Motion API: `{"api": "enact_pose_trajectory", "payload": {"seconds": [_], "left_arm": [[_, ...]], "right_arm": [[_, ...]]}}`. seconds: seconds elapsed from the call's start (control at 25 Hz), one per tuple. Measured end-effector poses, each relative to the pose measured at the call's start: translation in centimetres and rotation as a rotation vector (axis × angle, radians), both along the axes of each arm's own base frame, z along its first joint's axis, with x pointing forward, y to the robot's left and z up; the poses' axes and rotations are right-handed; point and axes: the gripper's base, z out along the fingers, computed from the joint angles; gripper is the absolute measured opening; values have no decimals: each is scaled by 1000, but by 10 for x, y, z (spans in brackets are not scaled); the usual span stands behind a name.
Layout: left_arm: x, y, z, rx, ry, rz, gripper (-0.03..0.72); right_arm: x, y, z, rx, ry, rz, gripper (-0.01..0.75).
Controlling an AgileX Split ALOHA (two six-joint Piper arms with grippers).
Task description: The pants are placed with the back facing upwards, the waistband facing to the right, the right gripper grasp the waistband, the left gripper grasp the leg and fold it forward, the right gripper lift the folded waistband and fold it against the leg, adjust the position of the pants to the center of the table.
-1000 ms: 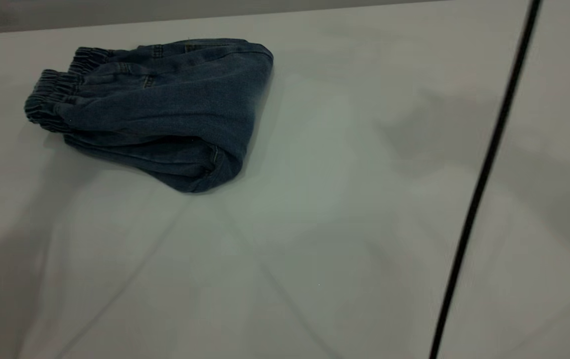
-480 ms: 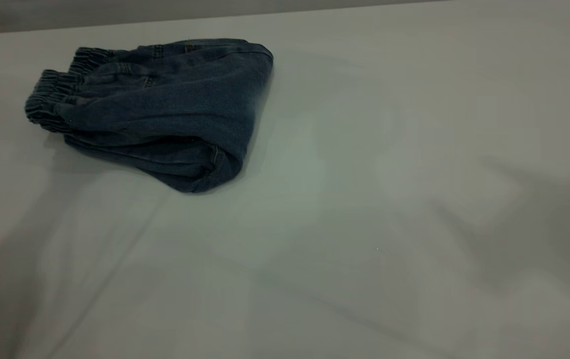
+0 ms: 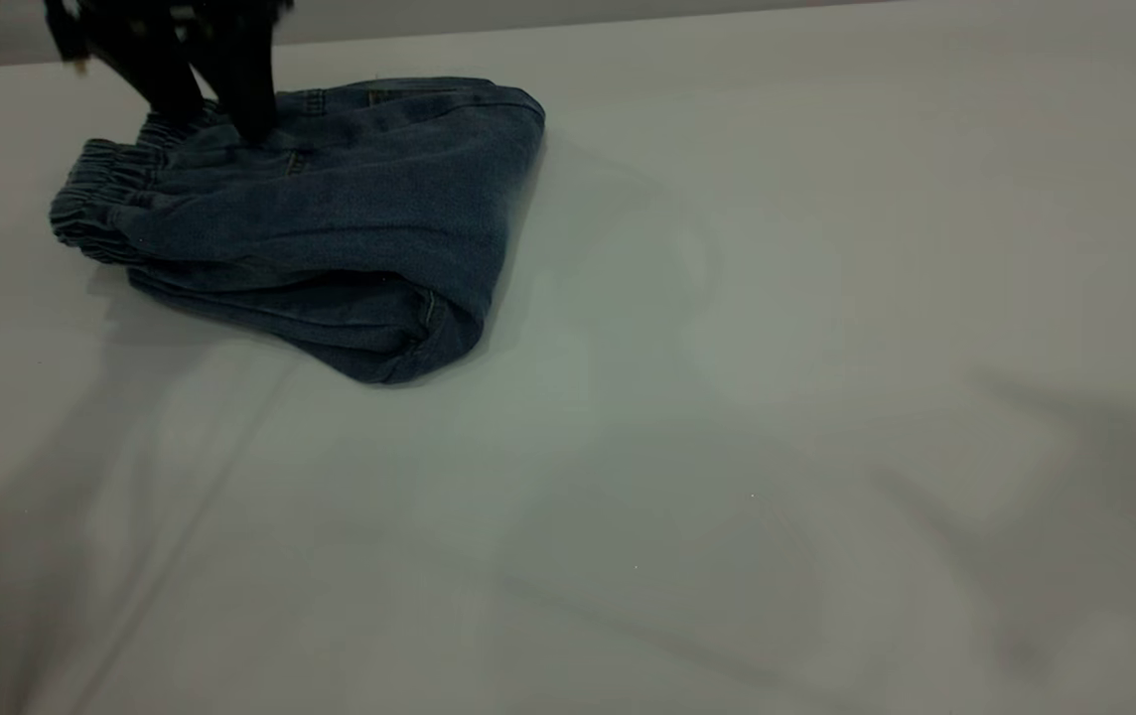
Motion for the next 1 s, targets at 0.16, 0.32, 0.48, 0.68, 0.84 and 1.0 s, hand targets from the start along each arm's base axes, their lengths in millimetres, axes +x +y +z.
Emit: {"api": "enact_pose_trajectory", "payload": {"seconds": [0.16,0.32,0.48,0.68,0.84,1.0], "left_arm": [[5,-1,-29,15,17,-76,468],[11,-2,-53,24,-12,-155,468],[13,-2,-69,32,-9,-239,468],[7,-7,-71,16,41,-230,468],[0,-22,-72,-22,88,-231,468],[-8,-42,-72,-51,125,-178,468]], "right_arm": [[0,0,0,6,-1,3,582],[0,0,1,8,-3,2,582],[0,1,1,8,-3,3,582],[0,1,1,9,-3,3,582],[0,1,1,10,-4,2,582],[1,1,1,11,-6,2,582]]}}
